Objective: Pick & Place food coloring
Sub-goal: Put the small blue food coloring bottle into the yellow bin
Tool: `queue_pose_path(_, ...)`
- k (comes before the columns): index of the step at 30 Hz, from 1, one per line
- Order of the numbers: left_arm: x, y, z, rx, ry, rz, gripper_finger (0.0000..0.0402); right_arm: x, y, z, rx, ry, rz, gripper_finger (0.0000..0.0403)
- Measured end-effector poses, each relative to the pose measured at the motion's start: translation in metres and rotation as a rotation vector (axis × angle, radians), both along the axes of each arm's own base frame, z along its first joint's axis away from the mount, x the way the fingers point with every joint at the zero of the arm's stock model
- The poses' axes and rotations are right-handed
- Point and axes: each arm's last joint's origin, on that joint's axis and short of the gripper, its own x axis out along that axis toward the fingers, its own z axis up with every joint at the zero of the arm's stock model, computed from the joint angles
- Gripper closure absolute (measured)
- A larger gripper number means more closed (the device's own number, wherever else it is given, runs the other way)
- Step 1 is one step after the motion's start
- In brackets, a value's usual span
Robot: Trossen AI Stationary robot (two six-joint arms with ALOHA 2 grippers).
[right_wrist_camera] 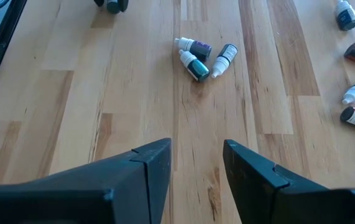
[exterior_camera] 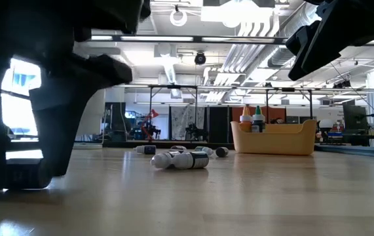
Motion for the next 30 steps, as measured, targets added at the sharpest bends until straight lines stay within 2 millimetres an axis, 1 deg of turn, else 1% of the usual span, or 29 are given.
queue_pose_path(7, 0.001, -0.003, -0.012, -0.037, 0.06, 0.042, 0.0235, 0.0, 0.0, 0.0, 0.001, -0.001, 0.0, 0.0263)
queue_pose_path(9, 0.001, -0.003, -0.014, -0.029, 0.064, 0.043, 0.0241, 0.0, 0.0, 0.0, 0.0, 0.0, 0.0, 0.0263)
queue_pose_path(12, 0.001, -0.003, -0.015, -0.024, 0.064, 0.045, 0.0262, 0.0, 0.0, 0.0, -0.001, -0.001, -0.001, 0.0263)
queue_pose_path(16, 0.001, -0.003, -0.016, -0.023, 0.068, 0.045, 0.0304, 0.0, 0.0, 0.0, -0.001, -0.002, -0.003, 0.0263)
queue_pose_path(18, 0.003, -0.001, -0.014, -0.012, 0.06, 0.053, 0.0322, 0.0, 0.0, 0.0, 0.028, 0.009, -0.002, 0.0263)
queue_pose_path(21, 0.009, 0.003, -0.005, 0.029, 0.054, 0.053, 0.034, -0.003, 0.002, -0.002, 0.112, 0.075, 0.038, 0.0263)
queue_pose_path(23, 0.017, 0.011, 0.0, 0.118, 0.012, 0.059, 0.0343, -0.007, 0.003, -0.004, 0.176, 0.154, 0.069, 0.0263)
queue_pose_path(25, 0.034, 0.022, 0.013, 0.189, -0.088, 0.069, 0.0342, -0.015, 0.004, -0.009, 0.215, 0.26, 0.067, 0.0263)
queue_pose_path(27, 0.051, 0.038, 0.03, 0.279, -0.201, 0.085, 0.0339, -0.024, 0.003, -0.014, 0.211, 0.37, 0.024, 0.0263)
queue_pose_path(30, 0.076, 0.07, 0.044, 0.415, -0.313, 0.116, 0.0337, -0.042, 0.001, -0.02, 0.134, 0.504, -0.094, 0.0263)
